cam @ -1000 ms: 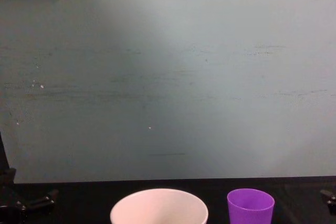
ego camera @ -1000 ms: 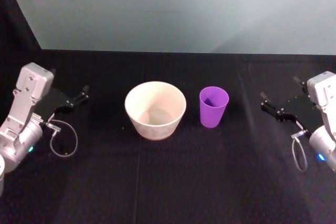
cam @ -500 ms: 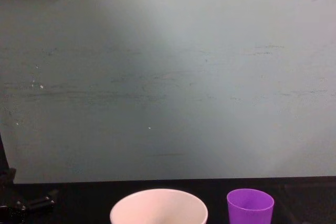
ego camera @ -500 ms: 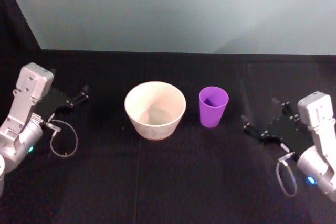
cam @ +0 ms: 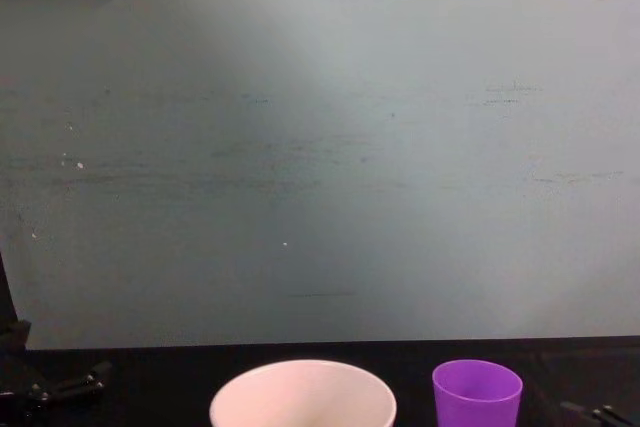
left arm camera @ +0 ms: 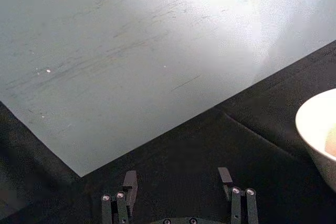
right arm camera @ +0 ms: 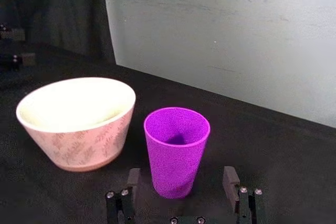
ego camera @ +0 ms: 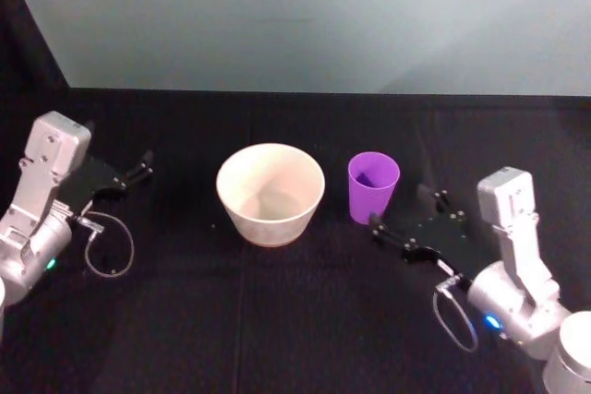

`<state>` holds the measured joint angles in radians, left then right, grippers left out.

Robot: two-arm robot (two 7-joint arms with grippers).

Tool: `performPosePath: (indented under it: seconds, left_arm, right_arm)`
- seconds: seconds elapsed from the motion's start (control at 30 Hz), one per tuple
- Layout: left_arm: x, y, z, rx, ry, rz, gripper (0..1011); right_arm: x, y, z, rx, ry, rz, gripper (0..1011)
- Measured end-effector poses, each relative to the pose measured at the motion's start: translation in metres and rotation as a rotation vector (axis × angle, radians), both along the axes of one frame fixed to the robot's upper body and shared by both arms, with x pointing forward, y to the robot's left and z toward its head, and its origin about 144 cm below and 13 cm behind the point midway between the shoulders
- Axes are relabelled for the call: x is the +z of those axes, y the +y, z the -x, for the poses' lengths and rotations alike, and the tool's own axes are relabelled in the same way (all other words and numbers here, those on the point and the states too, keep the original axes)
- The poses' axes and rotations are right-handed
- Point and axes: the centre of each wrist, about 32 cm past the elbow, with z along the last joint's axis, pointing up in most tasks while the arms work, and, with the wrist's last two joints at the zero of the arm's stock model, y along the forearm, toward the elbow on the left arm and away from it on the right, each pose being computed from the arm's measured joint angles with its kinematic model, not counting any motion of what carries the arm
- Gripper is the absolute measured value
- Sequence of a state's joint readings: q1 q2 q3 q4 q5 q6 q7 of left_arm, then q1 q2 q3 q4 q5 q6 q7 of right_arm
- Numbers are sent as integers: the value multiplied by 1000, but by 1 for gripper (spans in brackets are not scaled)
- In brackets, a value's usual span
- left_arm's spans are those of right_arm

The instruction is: Pick up the cup and pour the mung beans from the cup into the bowl.

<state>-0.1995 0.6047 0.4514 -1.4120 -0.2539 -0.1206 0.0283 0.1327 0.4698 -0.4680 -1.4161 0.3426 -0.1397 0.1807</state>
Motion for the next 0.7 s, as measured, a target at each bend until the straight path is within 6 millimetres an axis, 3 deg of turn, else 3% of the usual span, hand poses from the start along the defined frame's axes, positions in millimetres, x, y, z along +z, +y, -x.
performPosePath:
  seconds: [0.7]
  left_arm:
    - [0,0,0,0,0,0,1000]
  right_arm:
    - [-11,31,-33,-26,5,-57,1003]
